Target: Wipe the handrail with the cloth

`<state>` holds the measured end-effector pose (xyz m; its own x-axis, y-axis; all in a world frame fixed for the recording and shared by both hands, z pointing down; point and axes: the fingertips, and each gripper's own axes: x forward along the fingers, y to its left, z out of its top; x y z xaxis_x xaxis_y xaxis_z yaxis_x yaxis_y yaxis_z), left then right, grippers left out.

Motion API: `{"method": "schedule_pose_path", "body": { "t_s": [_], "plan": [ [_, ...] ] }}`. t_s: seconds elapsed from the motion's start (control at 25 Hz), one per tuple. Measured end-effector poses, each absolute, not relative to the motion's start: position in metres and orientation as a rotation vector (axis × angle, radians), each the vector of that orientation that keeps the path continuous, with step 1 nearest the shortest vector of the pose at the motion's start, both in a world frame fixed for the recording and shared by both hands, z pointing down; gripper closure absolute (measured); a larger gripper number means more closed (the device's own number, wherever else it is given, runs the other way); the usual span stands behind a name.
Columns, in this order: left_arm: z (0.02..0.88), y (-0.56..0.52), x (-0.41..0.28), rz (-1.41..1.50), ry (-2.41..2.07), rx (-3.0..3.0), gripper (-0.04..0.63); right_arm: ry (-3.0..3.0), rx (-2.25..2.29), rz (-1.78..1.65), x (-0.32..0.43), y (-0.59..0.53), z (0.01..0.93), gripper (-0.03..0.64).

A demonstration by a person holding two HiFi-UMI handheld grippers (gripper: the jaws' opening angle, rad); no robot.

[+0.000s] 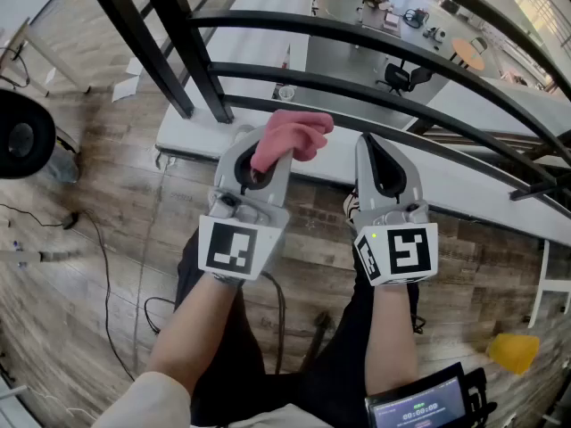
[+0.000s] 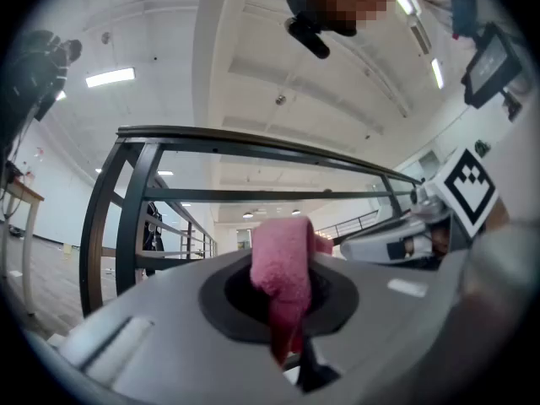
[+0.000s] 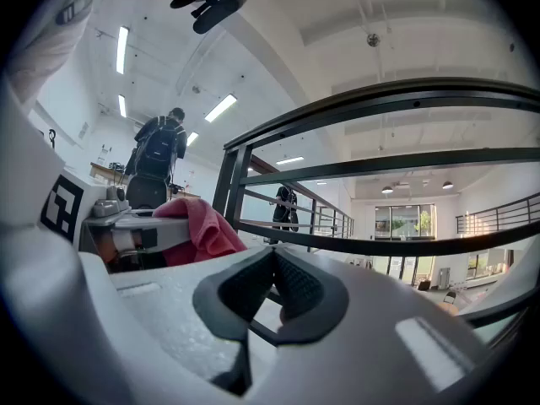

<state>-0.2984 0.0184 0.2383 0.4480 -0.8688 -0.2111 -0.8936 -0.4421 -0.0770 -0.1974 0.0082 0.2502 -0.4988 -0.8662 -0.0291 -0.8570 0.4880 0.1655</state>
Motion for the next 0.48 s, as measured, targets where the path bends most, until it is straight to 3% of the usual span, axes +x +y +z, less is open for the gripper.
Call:
{"method": "schedule_pose_path", "body": {
  "t_s": [0.48],
  "plan": [
    [0.2315,0.0152,-0.302,0.202,1.564,-2.514,0.568,-2.674,1.56,-0.225,-0.1991,0.0047,0.244,0.615]
  ]
}}
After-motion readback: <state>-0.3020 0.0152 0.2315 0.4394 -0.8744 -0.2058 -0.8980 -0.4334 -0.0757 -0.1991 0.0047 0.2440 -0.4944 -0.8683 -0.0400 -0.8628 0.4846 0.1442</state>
